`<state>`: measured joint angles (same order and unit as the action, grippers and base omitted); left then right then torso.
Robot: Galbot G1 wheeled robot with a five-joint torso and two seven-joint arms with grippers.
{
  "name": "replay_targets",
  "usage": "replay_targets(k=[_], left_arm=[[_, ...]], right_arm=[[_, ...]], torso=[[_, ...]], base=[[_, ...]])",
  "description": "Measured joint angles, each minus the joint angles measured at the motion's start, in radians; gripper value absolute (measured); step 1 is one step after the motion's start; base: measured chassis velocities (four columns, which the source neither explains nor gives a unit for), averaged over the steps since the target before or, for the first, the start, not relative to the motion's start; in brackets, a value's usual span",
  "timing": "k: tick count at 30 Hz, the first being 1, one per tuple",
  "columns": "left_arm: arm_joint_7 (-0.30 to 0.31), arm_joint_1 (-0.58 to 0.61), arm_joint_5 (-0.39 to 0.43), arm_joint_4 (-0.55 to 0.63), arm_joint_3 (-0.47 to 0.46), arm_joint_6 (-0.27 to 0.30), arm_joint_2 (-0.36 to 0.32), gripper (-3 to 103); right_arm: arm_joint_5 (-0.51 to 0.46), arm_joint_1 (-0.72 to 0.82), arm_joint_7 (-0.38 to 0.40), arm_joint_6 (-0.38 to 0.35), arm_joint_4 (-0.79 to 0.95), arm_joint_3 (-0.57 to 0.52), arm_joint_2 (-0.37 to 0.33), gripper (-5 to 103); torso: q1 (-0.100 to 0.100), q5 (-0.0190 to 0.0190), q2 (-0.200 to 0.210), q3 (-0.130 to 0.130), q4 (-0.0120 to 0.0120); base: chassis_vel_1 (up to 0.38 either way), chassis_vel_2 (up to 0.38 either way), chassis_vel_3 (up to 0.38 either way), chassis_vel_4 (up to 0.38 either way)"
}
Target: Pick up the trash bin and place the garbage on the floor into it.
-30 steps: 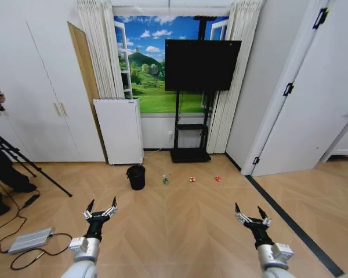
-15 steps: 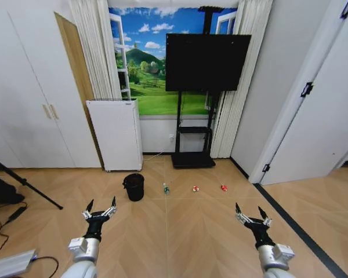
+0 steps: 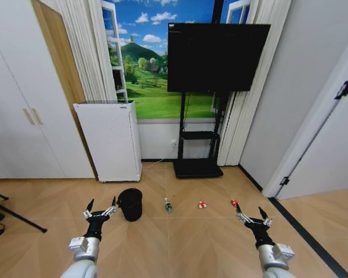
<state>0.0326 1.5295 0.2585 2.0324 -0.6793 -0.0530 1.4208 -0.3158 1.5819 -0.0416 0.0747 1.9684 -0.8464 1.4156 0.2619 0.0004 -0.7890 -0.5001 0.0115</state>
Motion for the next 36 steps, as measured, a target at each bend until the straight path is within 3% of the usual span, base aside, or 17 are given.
replay_targets(k=[2, 5, 8, 11, 12, 14, 16, 19, 22, 25, 27, 28, 30, 31, 33, 34, 36], left_arm=[[0.000, -0.001, 0.000, 0.000, 0.000, 0.000, -0.001, 100], [0.000, -0.003, 0.000, -0.005, 0.000, 0.000, -0.001, 100], [0.000, -0.003, 0.000, -0.006, 0.000, 0.000, -0.002, 100], [0.000, -0.004, 0.000, -0.008, 0.000, 0.000, -0.002, 100], [0.000, -0.004, 0.000, -0.008, 0.000, 0.000, -0.002, 100], [0.000, -0.005, 0.000, -0.009, 0.000, 0.000, -0.002, 100], [0.001, -0.006, 0.000, -0.012, 0.000, 0.000, -0.002, 100], [0.001, -0.008, 0.000, -0.013, 0.001, 0.000, -0.002, 100], [0.001, -0.010, 0.000, -0.016, 0.002, 0.000, -0.002, 100], [0.001, -0.012, 0.000, -0.017, 0.002, 0.000, -0.003, 100], [0.002, -0.014, -0.003, -0.022, 0.003, 0.000, -0.003, 100], [0.003, -0.014, -0.004, -0.022, 0.003, 0.000, -0.003, 100], [0.004, -0.014, -0.005, -0.023, 0.003, -0.001, -0.002, 100], [0.004, -0.014, -0.006, -0.024, 0.004, -0.001, -0.002, 100], [0.004, -0.014, -0.006, -0.024, 0.005, -0.001, -0.001, 100], [0.013, -0.014, -0.001, -0.023, 0.006, 0.001, 0.000, 100], [0.020, -0.014, 0.001, -0.023, 0.005, 0.007, 0.002, 100]], right_arm=[[0.000, -0.001, 0.000, 0.000, -0.001, 0.000, 0.000, 100], [-0.001, -0.002, 0.001, 0.000, -0.001, -0.001, 0.000, 100], [-0.001, -0.004, 0.001, 0.001, -0.005, -0.001, 0.000, 100], [-0.001, -0.004, 0.002, 0.003, -0.007, -0.001, 0.000, 100], [-0.001, -0.005, 0.002, 0.004, -0.009, 0.000, 0.000, 100], [-0.001, -0.006, 0.003, 0.004, -0.011, 0.000, 0.000, 100], [0.000, -0.008, 0.003, 0.007, -0.013, -0.001, -0.001, 100], [-0.001, -0.008, 0.005, 0.007, -0.015, 0.000, -0.001, 100], [-0.001, -0.009, 0.005, 0.008, -0.016, 0.000, -0.002, 100], [0.000, -0.011, 0.006, 0.009, -0.022, 0.000, -0.002, 100], [0.002, -0.013, 0.007, 0.027, -0.025, 0.003, -0.003, 100], [0.006, -0.014, 0.007, 0.033, -0.027, 0.005, -0.003, 100], [0.015, -0.015, 0.007, 0.036, -0.029, 0.007, -0.002, 100], [0.019, -0.016, 0.007, 0.041, -0.029, 0.008, -0.002, 100], [0.023, -0.017, 0.011, 0.048, -0.030, 0.009, -0.002, 100], [0.027, -0.019, 0.020, 0.055, -0.032, 0.013, 0.000, 100], [0.029, -0.021, 0.023, 0.063, -0.033, 0.014, 0.000, 100]], torso=[[0.000, 0.0015, 0.000, 0.000, -0.0001], [0.000, -0.0021, 0.000, 0.000, 0.0003], [0.000, 0.0014, 0.000, 0.000, -0.0003], [0.000, -0.0022, 0.000, 0.000, 0.0003], [0.000, 0.0009, 0.000, 0.000, 0.0001], [0.000, 0.0010, 0.000, 0.000, -0.0005], [0.000, -0.0020, 0.000, 0.000, 0.0004], [0.000, 0.0014, 0.000, 0.000, -0.0003], [0.000, -0.0025, 0.000, 0.000, 0.0004], [0.000, 0.0017, 0.000, 0.000, -0.0003], [0.000, -0.0025, 0.000, 0.000, 0.0005], [0.000, 0.0007, 0.000, 0.000, 0.0001], [0.001, 0.0014, 0.000, 0.000, -0.0007], [0.001, -0.0016, 0.000, 0.000, 0.0001], [0.001, -0.0023, 0.000, 0.000, 0.0005], [0.001, 0.0010, 0.000, 0.000, -0.0005], [0.001, 0.0009, 0.000, 0.000, -0.0010]], base=[[-0.351, 0.361, 0.321, -0.370], [-0.356, 0.329, 0.367, -0.356], [-0.327, 0.369, 0.354, -0.348], [-0.382, 0.341, 0.373, -0.351], [-0.355, 0.354, 0.343, -0.395], [-0.328, 0.354, 0.360, -0.350], [-0.364, 0.359, 0.361, -0.339], [-0.353, 0.359, 0.352, -0.363], [-0.363, 0.335, 0.390, -0.343], [-0.333, 0.361, 0.345, -0.348], [-0.368, 0.350, 0.354, -0.326], [-0.355, 0.337, 0.289, -0.389], [-0.309, 0.327, 0.270, -0.342], [-0.249, 0.271, 0.252, -0.296], [-0.249, 0.271, 0.191, -0.231], [-0.143, 0.149, 0.070, -0.065], [-0.052, 0.097, 0.070, 0.023]])
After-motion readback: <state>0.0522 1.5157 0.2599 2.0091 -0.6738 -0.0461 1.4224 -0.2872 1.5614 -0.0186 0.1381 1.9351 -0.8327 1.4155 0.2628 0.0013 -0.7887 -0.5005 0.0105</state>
